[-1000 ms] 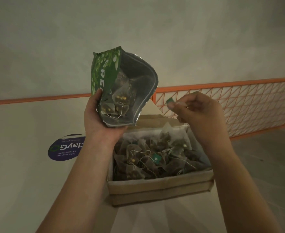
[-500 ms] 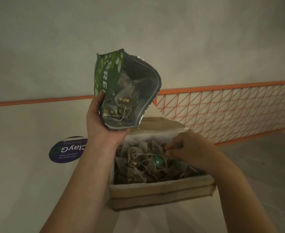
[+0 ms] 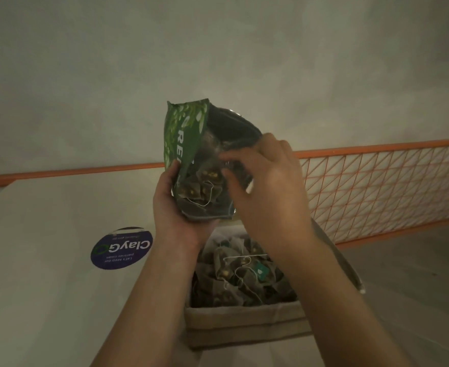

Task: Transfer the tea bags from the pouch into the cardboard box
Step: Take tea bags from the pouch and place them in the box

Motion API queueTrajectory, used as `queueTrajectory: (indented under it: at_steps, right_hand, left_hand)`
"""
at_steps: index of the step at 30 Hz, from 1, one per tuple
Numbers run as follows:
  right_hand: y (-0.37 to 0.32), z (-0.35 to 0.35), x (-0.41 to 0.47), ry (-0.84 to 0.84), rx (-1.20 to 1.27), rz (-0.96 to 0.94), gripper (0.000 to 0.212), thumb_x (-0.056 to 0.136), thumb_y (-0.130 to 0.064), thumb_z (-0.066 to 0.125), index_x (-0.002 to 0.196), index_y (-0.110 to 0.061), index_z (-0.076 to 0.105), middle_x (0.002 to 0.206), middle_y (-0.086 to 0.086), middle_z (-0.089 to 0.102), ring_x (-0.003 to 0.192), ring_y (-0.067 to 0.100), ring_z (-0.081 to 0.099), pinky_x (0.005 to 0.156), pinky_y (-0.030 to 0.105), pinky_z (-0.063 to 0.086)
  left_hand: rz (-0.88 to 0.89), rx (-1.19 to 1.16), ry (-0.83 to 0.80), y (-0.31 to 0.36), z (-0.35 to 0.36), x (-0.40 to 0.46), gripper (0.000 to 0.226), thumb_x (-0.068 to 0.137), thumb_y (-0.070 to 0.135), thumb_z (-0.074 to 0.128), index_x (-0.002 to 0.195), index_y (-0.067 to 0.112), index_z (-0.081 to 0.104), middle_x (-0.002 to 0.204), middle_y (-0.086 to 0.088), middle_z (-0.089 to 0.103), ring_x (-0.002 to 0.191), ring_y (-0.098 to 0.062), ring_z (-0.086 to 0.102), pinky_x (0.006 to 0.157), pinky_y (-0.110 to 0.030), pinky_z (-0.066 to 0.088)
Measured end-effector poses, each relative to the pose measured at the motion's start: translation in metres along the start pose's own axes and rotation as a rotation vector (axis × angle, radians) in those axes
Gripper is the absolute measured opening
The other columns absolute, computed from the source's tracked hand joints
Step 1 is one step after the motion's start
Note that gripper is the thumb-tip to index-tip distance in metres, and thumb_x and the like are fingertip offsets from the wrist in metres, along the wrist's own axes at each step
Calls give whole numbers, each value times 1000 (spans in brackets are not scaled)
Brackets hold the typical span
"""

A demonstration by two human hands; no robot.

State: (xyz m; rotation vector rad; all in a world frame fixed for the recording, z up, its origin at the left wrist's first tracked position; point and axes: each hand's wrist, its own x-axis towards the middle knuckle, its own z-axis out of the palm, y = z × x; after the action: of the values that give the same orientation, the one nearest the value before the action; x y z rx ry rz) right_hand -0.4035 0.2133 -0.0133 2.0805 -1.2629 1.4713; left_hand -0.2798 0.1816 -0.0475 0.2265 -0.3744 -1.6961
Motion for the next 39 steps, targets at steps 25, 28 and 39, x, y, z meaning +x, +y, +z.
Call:
queueTrajectory:
  at_steps: [25, 28, 39]
  right_hand:
    - [20, -37, -25, -28, 597, 450, 7, 92, -24, 64, 91, -18, 60, 89, 2, 70, 77, 32, 66, 65, 54, 53]
    - [22, -32, -30, -165, 518, 490, 6, 89, -23, 66, 93, -25, 62, 82, 0, 70, 72, 26, 67, 62, 51, 55]
    - [22, -9, -37, -474, 258, 400, 30, 90, -55, 50, 82, -29, 63, 83, -14, 59, 75, -1, 55, 62, 12, 41]
  left_hand:
    - [33, -34, 27, 10, -7, 4, 47, 93, 42, 57, 133, 19, 66, 135, -11, 65, 124, -33, 61, 85, -45, 59]
    - [13, -50, 16, 9, -8, 4, 46, 93, 41, 58, 132, 19, 67, 134, -11, 66, 123, -33, 62, 90, -48, 58]
    - [91, 20, 100, 9, -5, 3, 47, 92, 41, 60, 132, 18, 67, 136, -10, 65, 123, -30, 63, 93, -43, 57]
